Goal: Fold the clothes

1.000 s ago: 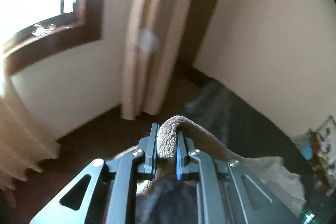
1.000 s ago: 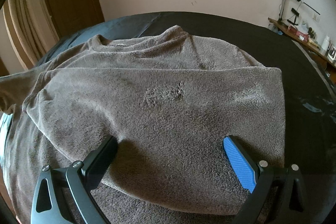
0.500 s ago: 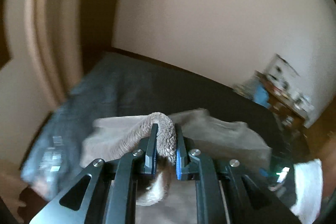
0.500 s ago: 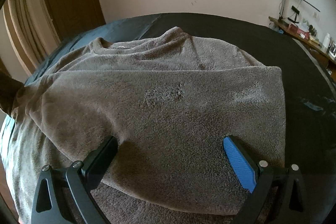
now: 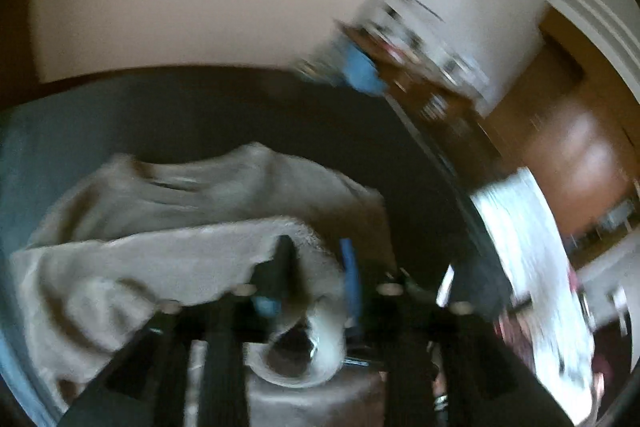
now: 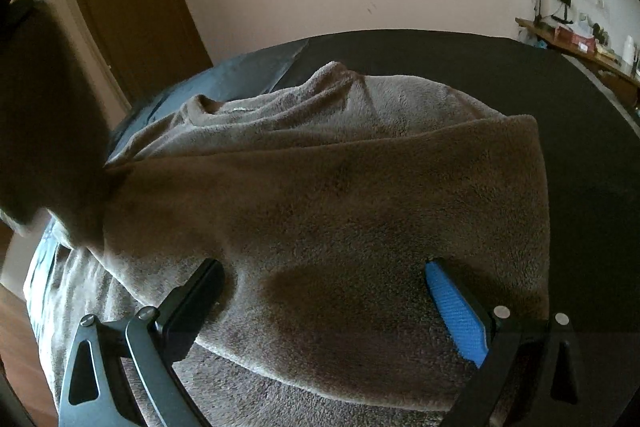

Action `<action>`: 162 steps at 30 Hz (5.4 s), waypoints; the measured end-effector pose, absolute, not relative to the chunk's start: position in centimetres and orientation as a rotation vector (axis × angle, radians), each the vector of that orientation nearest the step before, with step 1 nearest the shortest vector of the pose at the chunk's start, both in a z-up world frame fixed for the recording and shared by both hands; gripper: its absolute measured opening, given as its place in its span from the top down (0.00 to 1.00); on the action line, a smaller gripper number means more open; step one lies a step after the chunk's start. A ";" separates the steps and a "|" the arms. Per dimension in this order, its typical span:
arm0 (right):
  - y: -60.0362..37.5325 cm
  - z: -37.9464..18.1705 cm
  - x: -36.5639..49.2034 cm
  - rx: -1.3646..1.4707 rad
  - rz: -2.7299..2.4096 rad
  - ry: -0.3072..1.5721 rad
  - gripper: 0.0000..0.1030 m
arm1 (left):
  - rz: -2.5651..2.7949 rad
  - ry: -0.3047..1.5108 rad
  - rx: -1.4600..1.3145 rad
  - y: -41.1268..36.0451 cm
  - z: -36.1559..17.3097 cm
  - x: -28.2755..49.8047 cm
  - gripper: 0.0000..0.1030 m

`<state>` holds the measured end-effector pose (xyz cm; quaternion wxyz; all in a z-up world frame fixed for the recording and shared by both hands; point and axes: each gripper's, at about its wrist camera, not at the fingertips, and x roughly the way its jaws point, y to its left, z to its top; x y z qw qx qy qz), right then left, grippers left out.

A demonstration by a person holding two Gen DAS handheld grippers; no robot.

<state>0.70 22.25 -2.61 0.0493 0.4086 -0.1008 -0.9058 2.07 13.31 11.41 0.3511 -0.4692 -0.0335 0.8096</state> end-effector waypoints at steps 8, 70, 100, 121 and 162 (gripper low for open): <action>22.8 -2.5 1.0 1.205 -2.742 -0.375 0.01 | 2.038 -0.104 -1.301 14.1 6.7 0.9 0.22; 24.6 -1.4 -2.8 1.265 -2.978 -0.267 0.76 | 2.658 -0.322 -1.222 -7.8 -2.6 3.3 0.18; 21.9 -1.0 1.4 1.251 -2.776 -0.278 0.31 | 2.740 -0.489 -1.261 -10.1 -3.0 2.1 0.17; 17.7 -0.4 1.9 1.276 -2.856 0.203 0.29 | 2.619 -0.152 -1.156 -5.8 -3.9 2.0 0.07; 21.7 0.6 21.9 1.063 -2.626 -0.008 0.19 | 2.427 -0.147 -1.142 -14.8 -3.1 17.5 0.01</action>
